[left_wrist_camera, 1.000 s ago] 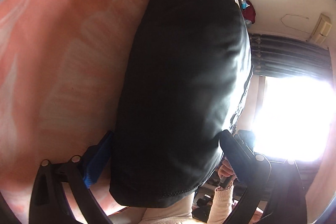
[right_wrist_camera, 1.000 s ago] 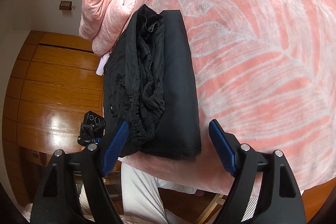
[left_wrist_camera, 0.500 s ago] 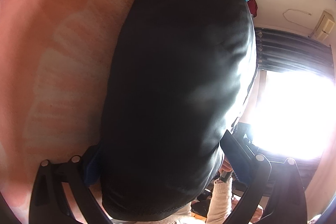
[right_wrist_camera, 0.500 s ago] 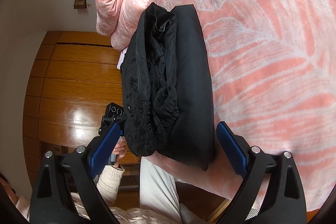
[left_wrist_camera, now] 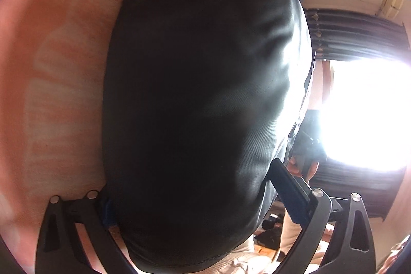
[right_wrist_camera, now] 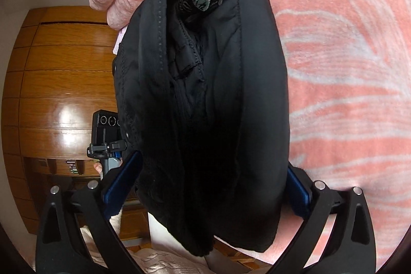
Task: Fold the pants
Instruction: 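Lift the folded pants stack with both tools and carry it along the bed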
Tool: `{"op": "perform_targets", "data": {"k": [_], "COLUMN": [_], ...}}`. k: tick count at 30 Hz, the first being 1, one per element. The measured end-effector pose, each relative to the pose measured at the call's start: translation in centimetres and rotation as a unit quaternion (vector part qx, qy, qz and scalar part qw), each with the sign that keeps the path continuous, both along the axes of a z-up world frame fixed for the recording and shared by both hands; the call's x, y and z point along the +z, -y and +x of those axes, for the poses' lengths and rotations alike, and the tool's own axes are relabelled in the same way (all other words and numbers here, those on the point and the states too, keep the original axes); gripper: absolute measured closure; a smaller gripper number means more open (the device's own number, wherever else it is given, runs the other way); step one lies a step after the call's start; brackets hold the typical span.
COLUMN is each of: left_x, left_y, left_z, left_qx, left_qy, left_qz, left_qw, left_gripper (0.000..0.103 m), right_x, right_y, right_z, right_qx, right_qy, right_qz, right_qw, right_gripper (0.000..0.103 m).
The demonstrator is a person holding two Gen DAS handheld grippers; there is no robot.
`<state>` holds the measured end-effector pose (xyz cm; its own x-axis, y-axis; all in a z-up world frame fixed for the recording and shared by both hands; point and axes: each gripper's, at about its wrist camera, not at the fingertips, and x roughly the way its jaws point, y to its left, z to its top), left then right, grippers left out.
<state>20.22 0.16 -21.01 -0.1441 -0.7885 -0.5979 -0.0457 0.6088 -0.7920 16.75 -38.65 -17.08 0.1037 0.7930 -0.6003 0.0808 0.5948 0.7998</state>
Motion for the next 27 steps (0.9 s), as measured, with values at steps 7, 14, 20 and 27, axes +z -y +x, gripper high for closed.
{"op": "perform_targets", "data": {"k": [7,14,20,27], "left_x": [-0.9,-1.9,-2.0,-1.2], "left_y": [0.8,0.4,0.5,0.6], "left_z": [2.2,3.7,4.4,5.5], "left_qx": [-0.009,0.022,0.042,0.042], "left_qy": [-0.033,-0.074,-0.078,-0.052], "left_qz": [-0.022,-0.037,-0.030,-0.019], "left_qw": [0.9992,0.9963,0.9957,0.9976], "left_gripper": [0.004,0.004,0.005,0.031], "right_x": [-0.1,0.2,-0.2,0.4], "right_y": [0.6,1.3,2.4,2.4], "right_z": [0.1,-1.0,-2.1,-2.9], "right_qx": [-0.004,-0.019,-0.034,-0.031], "right_qy": [0.001,0.008,0.003,0.029], "right_qz": [0.021,0.029,0.022,0.018], "right_qw": [1.000,0.999,0.999,0.999], "right_gripper": [0.003,0.005,0.028,0.047]}}
